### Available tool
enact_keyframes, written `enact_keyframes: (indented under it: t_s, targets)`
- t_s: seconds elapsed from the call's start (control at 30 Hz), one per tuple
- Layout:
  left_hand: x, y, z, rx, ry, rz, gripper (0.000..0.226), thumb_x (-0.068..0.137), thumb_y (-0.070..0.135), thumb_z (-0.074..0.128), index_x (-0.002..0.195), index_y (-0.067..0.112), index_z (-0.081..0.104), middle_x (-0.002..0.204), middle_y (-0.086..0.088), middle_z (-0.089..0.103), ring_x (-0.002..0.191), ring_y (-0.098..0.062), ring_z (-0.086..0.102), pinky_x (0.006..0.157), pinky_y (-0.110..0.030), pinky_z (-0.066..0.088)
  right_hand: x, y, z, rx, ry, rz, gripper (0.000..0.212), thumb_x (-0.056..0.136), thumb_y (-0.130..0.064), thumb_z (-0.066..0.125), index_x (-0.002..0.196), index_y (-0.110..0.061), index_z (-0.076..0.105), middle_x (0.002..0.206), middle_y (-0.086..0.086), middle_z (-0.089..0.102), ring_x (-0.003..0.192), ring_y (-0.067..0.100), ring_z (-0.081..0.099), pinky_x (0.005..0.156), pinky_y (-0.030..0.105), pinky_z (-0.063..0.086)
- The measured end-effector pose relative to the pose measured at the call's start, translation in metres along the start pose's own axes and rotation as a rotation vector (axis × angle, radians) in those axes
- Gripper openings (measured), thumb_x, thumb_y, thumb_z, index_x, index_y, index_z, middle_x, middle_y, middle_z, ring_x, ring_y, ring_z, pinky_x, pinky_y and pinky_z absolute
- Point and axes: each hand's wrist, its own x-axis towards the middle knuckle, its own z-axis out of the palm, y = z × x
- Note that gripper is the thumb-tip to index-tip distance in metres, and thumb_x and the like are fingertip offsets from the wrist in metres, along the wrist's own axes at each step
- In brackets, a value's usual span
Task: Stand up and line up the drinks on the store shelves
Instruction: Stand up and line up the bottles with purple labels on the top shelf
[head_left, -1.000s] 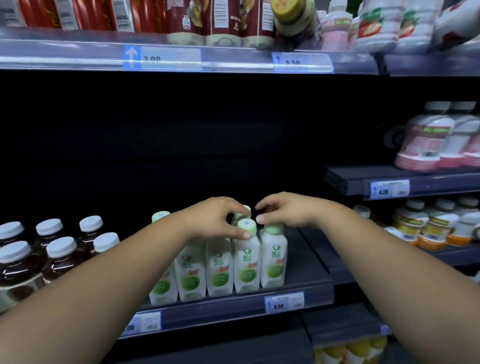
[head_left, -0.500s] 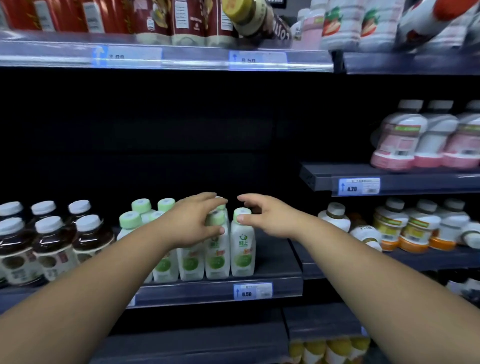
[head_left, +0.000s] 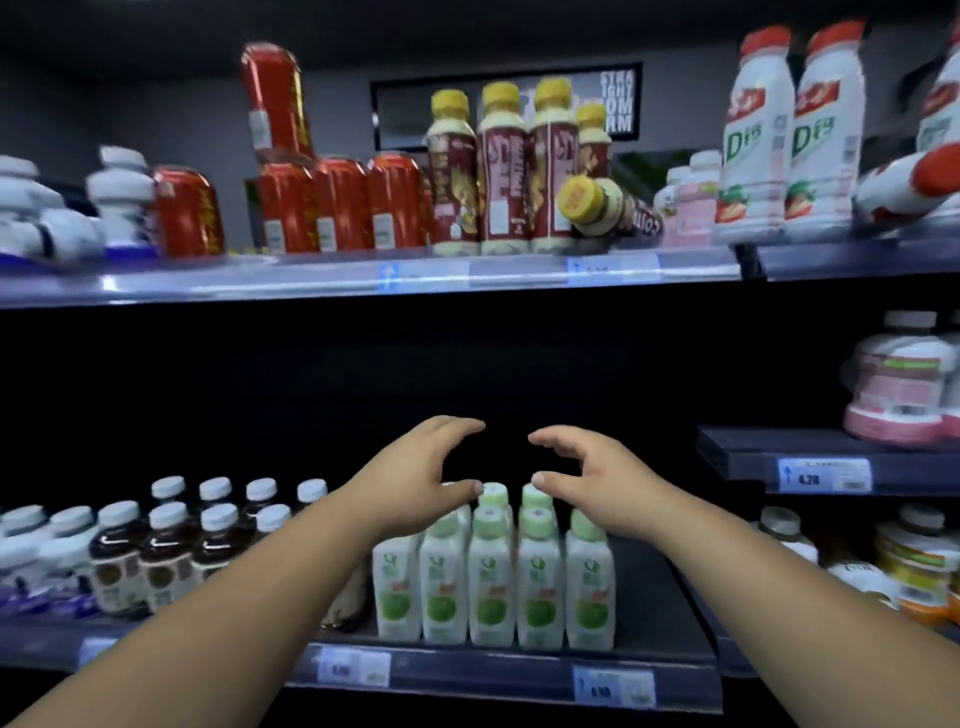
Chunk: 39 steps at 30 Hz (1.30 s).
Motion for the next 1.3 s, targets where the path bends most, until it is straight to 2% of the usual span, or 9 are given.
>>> enact_keyframes:
  t_s: [0.13, 0.5, 0.6, 0.77, 0.87, 0.97, 1.1, 1.2, 1.3]
  targets:
    - [-0.02, -0.028, -0.047, -0.008, 0.067, -0.008, 0.068, 0.088, 0.043, 0.069, 0.147, 0.034, 0.037, 0.144, 0.013, 0.042, 0.128, -0.006, 0.044, 0.101, -0.019, 0.036, 0.01, -0.051, 0.014, -0.006, 0.056, -0.053, 0.046, 0.091, -0.04, 0.07, 0.134, -0.04, 0.055, 0.139, -0.017, 0.053, 0.134, 0.003, 0.045, 0.111, 0.036, 0.041]
    - [-0.098, -0.142, -0.192, -0.041, 0.178, -0.03, 0.064, 0.086, 0.037, 0.072, 0.142, 0.036, 0.042, 0.14, 0.013, 0.049, 0.119, -0.003, 0.051, 0.096, -0.024, 0.044, 0.061, -0.22, 0.114, 0.0, 0.142, -0.186, 0.04, 0.088, -0.029, 0.076, 0.126, -0.031, 0.063, 0.126, -0.01, 0.063, 0.119, 0.005, 0.055, 0.103, 0.026, 0.042]
    - [-0.109, -0.172, -0.224, -0.055, 0.204, -0.029, 0.063, 0.085, 0.036, 0.073, 0.141, 0.037, 0.044, 0.14, 0.014, 0.05, 0.118, -0.003, 0.052, 0.092, -0.022, 0.042, 0.078, -0.258, 0.131, 0.013, 0.183, -0.209, 0.038, 0.087, -0.031, 0.076, 0.122, -0.035, 0.062, 0.123, -0.011, 0.063, 0.117, 0.004, 0.057, 0.105, 0.032, 0.045]
    - [-0.108, -0.218, -0.271, -0.06, 0.246, -0.027, 0.063, 0.086, 0.035, 0.073, 0.142, 0.039, 0.043, 0.14, 0.017, 0.047, 0.119, -0.001, 0.051, 0.093, -0.019, 0.04, 0.108, -0.322, 0.14, -0.129, 0.144, -0.315, 0.043, 0.09, -0.037, 0.07, 0.131, -0.038, 0.057, 0.132, -0.017, 0.057, 0.122, 0.001, 0.051, 0.102, 0.026, 0.042]
    - [-0.11, -0.25, -0.297, -0.038, 0.288, -0.032, 0.059, 0.085, 0.039, 0.072, 0.136, 0.047, 0.043, 0.137, 0.024, 0.047, 0.121, 0.004, 0.05, 0.099, -0.021, 0.042, 0.133, -0.358, 0.139, -0.176, 0.116, -0.411, 0.043, 0.091, -0.039, 0.068, 0.131, -0.043, 0.054, 0.128, -0.025, 0.054, 0.12, -0.003, 0.051, 0.101, 0.025, 0.043]
    - [-0.122, -0.286, -0.328, 0.008, 0.355, -0.064, 0.057, 0.083, 0.044, 0.072, 0.127, 0.059, 0.039, 0.133, 0.027, 0.048, 0.118, 0.008, 0.049, 0.1, -0.024, 0.044, 0.169, -0.389, 0.152, -0.148, 0.146, -0.527, 0.039, 0.087, -0.036, 0.072, 0.123, -0.042, 0.059, 0.124, -0.026, 0.06, 0.113, -0.006, 0.056, 0.102, 0.027, 0.047]
    - [-0.141, -0.338, -0.369, 0.101, 0.436, -0.124, 0.062, 0.084, 0.043, 0.071, 0.138, 0.044, 0.043, 0.137, 0.019, 0.05, 0.117, 0.002, 0.052, 0.103, -0.029, 0.044, 0.211, -0.437, 0.194, -0.101, 0.145, -0.634, 0.034, 0.085, -0.034, 0.076, 0.116, -0.04, 0.063, 0.115, -0.023, 0.066, 0.104, -0.006, 0.062, 0.098, 0.033, 0.052]
    - [-0.158, -0.377, -0.396, 0.126, 0.472, -0.161, 0.061, 0.084, 0.04, 0.072, 0.138, 0.042, 0.045, 0.136, 0.017, 0.052, 0.116, -0.001, 0.053, 0.101, -0.033, 0.046, 0.234, -0.48, 0.237, -0.092, 0.12, -0.702, 0.033, 0.084, -0.035, 0.075, 0.115, -0.04, 0.063, 0.116, -0.024, 0.064, 0.107, -0.005, 0.061, 0.096, 0.031, 0.052]
    - [-0.173, -0.425, -0.422, 0.176, 0.469, -0.17, 0.059, 0.082, 0.04, 0.073, 0.135, 0.043, 0.046, 0.132, 0.016, 0.054, 0.115, -0.003, 0.054, 0.1, -0.036, 0.048, 0.258, -0.515, 0.285, -0.116, 0.147, -0.754, 0.04, 0.084, -0.035, 0.074, 0.122, -0.039, 0.062, 0.121, -0.018, 0.063, 0.108, 0.0, 0.06, 0.096, 0.031, 0.051]
